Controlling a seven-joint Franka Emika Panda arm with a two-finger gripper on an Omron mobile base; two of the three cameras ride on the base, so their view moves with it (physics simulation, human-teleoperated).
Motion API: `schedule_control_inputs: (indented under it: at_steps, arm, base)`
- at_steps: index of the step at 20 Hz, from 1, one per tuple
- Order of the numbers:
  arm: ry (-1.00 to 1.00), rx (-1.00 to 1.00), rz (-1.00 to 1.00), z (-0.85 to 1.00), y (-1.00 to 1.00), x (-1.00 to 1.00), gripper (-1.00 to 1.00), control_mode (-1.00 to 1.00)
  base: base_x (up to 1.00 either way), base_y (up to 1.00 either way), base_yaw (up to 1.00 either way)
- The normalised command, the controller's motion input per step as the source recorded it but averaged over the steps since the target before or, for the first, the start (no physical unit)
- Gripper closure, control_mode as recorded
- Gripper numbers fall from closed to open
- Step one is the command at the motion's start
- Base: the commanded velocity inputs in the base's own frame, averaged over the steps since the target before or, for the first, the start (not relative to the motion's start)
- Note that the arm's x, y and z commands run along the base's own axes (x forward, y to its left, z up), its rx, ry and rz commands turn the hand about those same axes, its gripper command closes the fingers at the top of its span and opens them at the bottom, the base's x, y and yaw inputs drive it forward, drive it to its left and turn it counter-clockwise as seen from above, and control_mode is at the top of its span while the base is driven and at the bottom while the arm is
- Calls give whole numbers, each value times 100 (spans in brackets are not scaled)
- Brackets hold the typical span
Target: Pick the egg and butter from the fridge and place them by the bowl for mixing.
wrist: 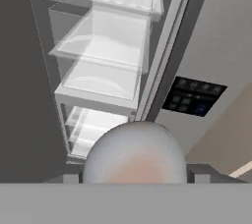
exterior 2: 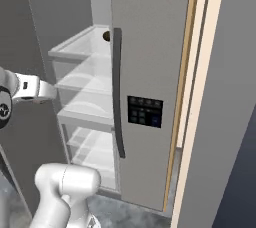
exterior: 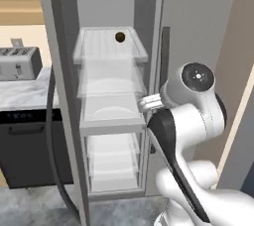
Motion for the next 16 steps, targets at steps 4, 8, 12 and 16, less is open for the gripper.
schedule_control_inputs:
  at_steps: [4,8,12,16]
  arm:
    - [0,0,0,0,0,0,100,100]
    - [0,0,0,0,0,0,100,100]
    - [0,0,0,0,0,0,100,100]
    - [0,0,0,0,0,0,100,100]
  base:
    - [-100,0,52]
    - [-95,0,69]
    - [-85,8,71]
    - [-77,15,73]
